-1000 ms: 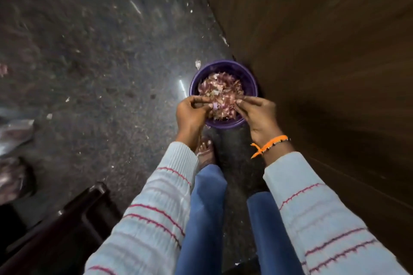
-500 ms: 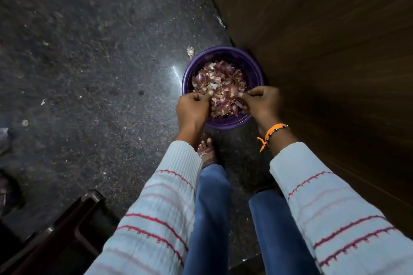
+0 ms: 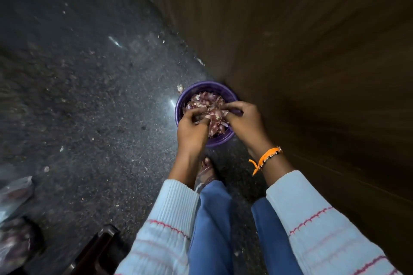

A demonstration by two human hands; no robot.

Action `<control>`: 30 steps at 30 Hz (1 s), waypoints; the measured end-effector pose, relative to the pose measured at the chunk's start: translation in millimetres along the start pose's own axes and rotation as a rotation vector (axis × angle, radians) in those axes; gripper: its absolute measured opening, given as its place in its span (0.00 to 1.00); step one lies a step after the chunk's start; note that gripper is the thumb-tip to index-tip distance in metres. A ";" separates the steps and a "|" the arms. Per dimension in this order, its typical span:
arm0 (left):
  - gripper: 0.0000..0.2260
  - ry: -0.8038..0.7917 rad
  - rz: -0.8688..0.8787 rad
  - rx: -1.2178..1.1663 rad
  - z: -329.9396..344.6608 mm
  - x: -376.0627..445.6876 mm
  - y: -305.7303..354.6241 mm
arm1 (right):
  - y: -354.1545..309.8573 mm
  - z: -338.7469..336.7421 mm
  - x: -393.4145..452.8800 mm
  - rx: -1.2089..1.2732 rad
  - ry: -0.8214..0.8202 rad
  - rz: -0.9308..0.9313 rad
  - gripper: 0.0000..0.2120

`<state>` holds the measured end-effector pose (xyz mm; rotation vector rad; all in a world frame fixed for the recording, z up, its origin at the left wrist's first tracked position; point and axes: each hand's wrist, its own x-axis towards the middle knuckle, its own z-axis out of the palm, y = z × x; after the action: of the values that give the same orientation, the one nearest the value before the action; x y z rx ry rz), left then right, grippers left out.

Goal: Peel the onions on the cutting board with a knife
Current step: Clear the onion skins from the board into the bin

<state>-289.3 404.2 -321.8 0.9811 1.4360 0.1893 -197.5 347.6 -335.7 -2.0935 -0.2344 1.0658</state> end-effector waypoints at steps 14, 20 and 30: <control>0.09 -0.272 0.439 -0.016 32.2 -245.5 122.6 | -119.0 -183.1 -232.0 -0.049 0.289 -0.535 0.08; 0.07 -0.463 0.600 0.068 77.5 -317.0 136.3 | -105.4 -258.9 -285.7 0.026 0.470 -0.544 0.08; 0.12 -0.700 0.699 0.180 183.6 -406.6 114.4 | -37.8 -373.4 -340.4 0.067 0.687 -0.486 0.08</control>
<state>-156.4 128.8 22.6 1.4901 0.4439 0.1974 -125.4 9.9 35.2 -2.0612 -0.3301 0.0499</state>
